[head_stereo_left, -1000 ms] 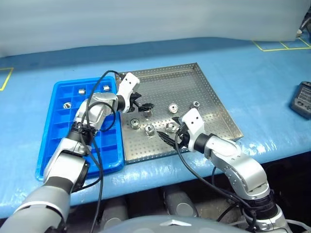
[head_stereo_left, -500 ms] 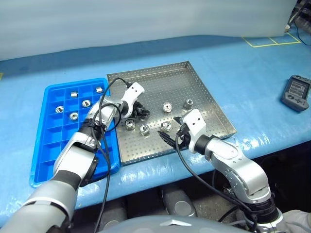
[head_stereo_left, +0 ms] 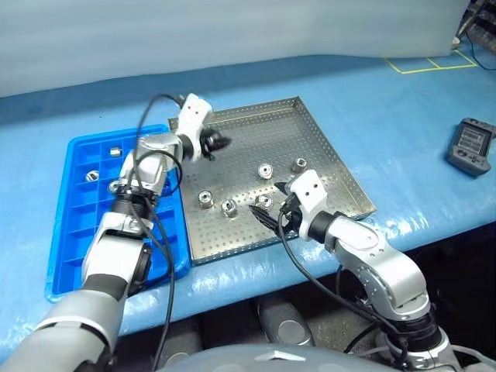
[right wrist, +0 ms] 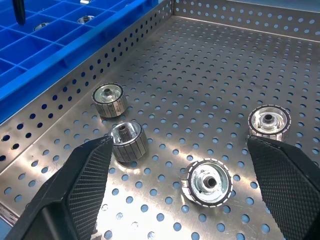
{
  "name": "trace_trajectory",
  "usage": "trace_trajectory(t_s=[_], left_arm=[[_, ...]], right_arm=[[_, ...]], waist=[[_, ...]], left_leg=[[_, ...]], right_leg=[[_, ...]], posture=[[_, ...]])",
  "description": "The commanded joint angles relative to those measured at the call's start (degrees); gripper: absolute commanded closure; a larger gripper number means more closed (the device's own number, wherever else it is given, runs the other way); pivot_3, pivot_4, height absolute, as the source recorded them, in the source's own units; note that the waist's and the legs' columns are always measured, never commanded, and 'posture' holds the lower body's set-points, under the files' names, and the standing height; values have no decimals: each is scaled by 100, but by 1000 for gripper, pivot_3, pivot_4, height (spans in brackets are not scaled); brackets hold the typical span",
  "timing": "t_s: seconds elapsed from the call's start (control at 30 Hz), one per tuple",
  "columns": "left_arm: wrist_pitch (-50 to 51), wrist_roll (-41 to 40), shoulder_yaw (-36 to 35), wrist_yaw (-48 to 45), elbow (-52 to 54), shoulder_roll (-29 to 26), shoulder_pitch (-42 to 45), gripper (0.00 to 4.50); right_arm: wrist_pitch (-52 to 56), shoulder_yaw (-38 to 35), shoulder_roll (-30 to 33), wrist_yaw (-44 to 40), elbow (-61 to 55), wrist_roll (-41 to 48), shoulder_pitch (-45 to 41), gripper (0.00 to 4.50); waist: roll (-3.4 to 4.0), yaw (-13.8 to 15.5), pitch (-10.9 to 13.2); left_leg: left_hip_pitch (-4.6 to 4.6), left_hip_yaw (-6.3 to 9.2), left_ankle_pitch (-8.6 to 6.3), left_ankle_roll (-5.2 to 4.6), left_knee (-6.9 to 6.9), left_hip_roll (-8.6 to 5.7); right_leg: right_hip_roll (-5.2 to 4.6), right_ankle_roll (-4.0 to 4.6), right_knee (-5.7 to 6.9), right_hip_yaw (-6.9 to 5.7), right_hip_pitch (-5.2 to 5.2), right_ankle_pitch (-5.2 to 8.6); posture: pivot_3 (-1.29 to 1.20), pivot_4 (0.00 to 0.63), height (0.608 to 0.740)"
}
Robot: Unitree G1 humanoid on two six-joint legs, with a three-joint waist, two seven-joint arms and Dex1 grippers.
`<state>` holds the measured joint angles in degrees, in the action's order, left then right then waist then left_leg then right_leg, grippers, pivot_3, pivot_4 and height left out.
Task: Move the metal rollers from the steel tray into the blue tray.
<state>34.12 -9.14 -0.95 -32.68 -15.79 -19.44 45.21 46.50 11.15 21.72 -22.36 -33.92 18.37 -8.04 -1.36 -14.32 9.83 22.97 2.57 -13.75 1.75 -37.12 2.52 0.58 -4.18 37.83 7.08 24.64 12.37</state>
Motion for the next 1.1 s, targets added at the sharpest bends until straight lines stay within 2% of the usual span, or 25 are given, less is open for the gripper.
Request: trace_trajectory(t_s=[0.03,0.3,0.53,0.67,0.87,1.07,1.1], left_arm=[[33,16,-573,690,1422,-160,-640,2766],[72,323,-1719,2252,3460,-96,-2479,2766],[172,651,-1913,2931,3803,80,-3607,2766],[104,673,-1868,3044,3552,168,-3784,2766],[225,702,-1705,3004,3071,134,-3840,2766],[674,586,-1616,2906,3246,84,-3822,2766],[769,542,-1633,2885,3331,89,-3825,2417]], right_arm=[[-91,91,-72,-73,-67,47,-106,0],[-94,317,-149,-259,111,52,-289,0],[-75,402,-104,-426,224,43,-438,0],[-39,407,-105,-462,231,54,-475,0],[57,336,-65,-403,101,78,-361,0],[107,250,-47,-306,-29,85,-220,0],[118,234,-49,-283,-55,84,-191,0]], waist=[[0,28,0],[-3,365,0],[-8,672,-2],[-11,781,-3],[-11,786,-3],[-11,721,-4],[-11,712,-4]], left_leg=[[-2,1,0,0,2,1],[-1,5,1,2,-22,-4],[-1,7,2,3,-28,-3],[0,6,2,3,-34,-4],[-1,3,1,3,-35,-4],[-1,3,1,3,-35,-3],[-2,3,1,3,-35,-2]], right_leg=[[1,0,0,0,0,0],[-3,-7,1,-5,-10,-4],[-2,-6,3,-10,-12,-5],[-3,-6,2,-12,-13,-5],[-3,-5,2,-11,-13,-6],[-2,-5,3,-11,-13,-6],[-2,-5,4,-11,-13,-6]], posture=[[-163,150,740],[-90,150,740],[-56,150,740],[-61,150,740],[-85,150,740],[-115,150,740],[-121,150,740]])
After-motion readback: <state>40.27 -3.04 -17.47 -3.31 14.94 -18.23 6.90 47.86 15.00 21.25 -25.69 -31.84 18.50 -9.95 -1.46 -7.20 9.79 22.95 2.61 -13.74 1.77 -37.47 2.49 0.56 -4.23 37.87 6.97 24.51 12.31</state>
